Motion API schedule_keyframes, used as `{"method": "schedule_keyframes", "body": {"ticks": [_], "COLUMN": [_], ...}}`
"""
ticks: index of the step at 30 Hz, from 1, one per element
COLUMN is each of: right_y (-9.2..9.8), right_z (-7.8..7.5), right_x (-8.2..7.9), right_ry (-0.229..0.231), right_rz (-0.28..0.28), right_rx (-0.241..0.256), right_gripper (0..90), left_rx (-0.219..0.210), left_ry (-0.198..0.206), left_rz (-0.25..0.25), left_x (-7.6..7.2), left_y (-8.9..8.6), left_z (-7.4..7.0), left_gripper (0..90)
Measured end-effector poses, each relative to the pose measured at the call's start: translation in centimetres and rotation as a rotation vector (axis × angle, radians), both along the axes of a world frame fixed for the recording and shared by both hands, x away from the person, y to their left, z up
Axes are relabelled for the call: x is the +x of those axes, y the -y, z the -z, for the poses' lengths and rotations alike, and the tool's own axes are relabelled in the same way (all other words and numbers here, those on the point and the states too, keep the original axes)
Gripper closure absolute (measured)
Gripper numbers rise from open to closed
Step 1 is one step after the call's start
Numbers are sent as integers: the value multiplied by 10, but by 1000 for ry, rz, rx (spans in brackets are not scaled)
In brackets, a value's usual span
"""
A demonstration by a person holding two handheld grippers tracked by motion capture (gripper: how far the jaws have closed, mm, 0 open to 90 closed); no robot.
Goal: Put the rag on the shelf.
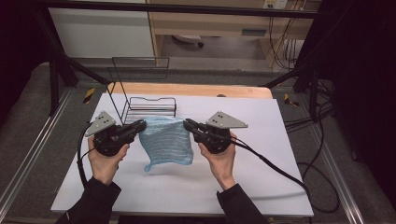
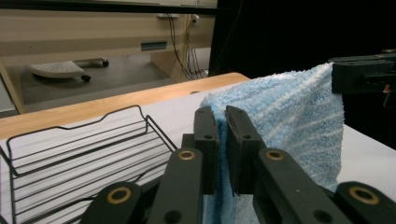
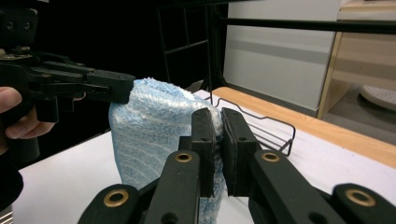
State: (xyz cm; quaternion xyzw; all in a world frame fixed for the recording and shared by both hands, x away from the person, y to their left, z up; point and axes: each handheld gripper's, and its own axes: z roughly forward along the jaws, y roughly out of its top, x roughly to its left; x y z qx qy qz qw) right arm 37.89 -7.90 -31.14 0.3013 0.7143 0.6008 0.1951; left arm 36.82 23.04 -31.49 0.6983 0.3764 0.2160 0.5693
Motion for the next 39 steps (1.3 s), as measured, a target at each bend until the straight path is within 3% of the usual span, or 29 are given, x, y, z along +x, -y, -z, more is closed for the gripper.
{"method": "schedule_keyframes", "body": {"ticks": [15, 39], "right_y": [-30, -54], "right_z": [-21, -65], "right_x": [11, 25], "right_ry": [59, 167], "right_rz": [12, 27], "right_rx": [24, 60], "right_gripper": [848, 849], "left_rx": [-27, -58], "left_ry": [52, 163], "left_rz": [-58, -104], "left_x": [8, 15], "left_y": [-23, -39], "left_z": [-23, -74], "left_gripper": [838, 839]}}
